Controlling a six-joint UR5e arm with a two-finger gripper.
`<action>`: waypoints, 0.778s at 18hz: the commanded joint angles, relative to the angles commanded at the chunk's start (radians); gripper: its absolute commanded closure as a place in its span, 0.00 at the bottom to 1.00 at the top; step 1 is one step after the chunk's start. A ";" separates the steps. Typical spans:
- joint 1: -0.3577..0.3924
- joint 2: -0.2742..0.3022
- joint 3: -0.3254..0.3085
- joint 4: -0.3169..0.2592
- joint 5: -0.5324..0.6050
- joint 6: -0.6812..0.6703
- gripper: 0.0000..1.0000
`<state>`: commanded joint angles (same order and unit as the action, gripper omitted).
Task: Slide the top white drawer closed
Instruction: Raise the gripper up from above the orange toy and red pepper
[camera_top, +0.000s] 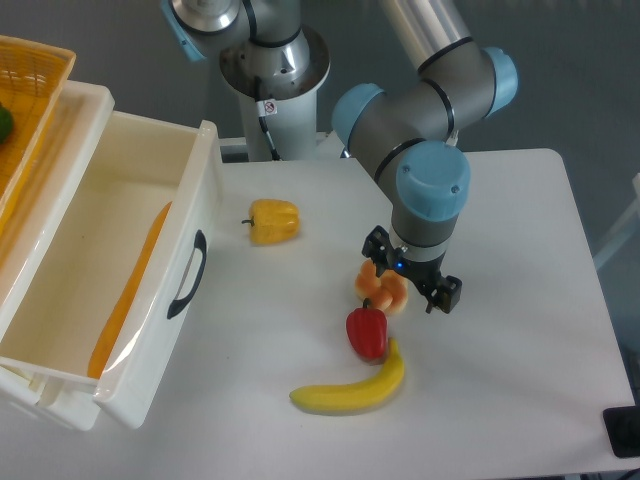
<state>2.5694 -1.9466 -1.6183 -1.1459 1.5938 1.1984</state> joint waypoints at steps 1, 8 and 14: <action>-0.003 -0.002 0.000 -0.008 0.003 -0.079 0.00; -0.029 -0.015 -0.014 -0.028 -0.008 -0.198 0.14; -0.070 -0.009 -0.011 -0.032 -0.089 -0.416 0.82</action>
<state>2.4990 -1.9558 -1.6291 -1.1781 1.5050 0.7827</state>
